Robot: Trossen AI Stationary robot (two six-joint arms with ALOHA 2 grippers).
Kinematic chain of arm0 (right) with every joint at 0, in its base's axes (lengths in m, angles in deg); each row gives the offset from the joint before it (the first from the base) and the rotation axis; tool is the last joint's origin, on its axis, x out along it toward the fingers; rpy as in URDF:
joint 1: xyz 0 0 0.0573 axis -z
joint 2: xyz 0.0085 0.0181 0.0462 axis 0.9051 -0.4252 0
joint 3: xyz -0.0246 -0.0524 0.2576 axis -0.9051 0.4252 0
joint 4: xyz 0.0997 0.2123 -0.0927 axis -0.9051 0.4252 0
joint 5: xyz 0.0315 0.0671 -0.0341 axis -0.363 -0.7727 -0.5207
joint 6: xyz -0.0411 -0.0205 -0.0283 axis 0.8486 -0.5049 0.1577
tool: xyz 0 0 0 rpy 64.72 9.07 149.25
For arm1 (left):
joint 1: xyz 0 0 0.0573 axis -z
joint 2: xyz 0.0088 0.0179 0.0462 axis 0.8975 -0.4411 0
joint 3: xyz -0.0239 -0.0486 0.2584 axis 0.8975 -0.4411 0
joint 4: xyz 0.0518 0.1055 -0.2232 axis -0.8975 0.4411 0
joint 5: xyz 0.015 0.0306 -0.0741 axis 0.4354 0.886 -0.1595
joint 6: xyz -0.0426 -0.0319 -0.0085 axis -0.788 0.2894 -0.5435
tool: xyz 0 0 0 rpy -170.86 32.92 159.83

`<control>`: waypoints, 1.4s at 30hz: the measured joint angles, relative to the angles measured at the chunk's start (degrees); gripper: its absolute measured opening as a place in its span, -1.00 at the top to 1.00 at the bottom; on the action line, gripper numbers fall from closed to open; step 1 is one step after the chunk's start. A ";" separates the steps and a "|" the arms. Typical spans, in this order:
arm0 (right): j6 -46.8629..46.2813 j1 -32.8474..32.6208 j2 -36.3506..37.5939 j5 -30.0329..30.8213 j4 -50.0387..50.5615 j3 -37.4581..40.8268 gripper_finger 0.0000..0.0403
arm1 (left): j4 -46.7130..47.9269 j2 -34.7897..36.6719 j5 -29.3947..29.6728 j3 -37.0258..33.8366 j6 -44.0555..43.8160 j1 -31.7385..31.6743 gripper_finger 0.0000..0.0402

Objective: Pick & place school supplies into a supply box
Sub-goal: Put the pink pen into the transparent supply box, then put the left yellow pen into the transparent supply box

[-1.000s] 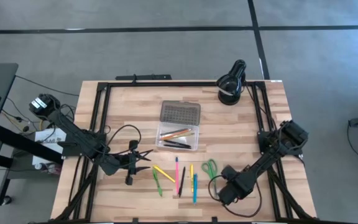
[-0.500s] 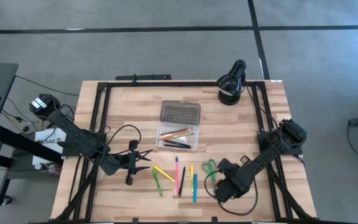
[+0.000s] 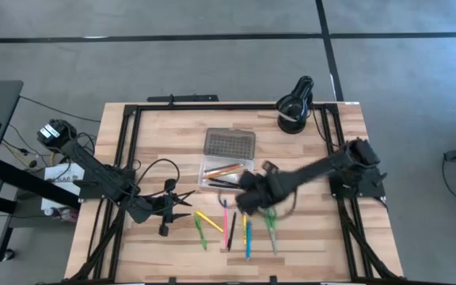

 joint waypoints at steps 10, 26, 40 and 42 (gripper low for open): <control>17.59 10.66 0.00 -4.63 -13.93 -0.02 0.88 | 3.40 0.00 0.04 0.00 -2.50 1.24 0.37; 21.08 12.36 0.04 -7.98 -16.68 -0.02 0.73 | 3.04 0.00 0.44 0.00 -3.67 2.59 0.37; 22.03 10.25 0.09 -7.69 -11.79 -0.04 0.44 | 2.73 -2.26 -1.22 0.00 -3.64 2.59 0.37; 22.03 8.49 0.09 -7.38 -8.50 -0.04 0.44 | 0.98 -4.11 -1.74 0.00 -2.30 2.56 0.37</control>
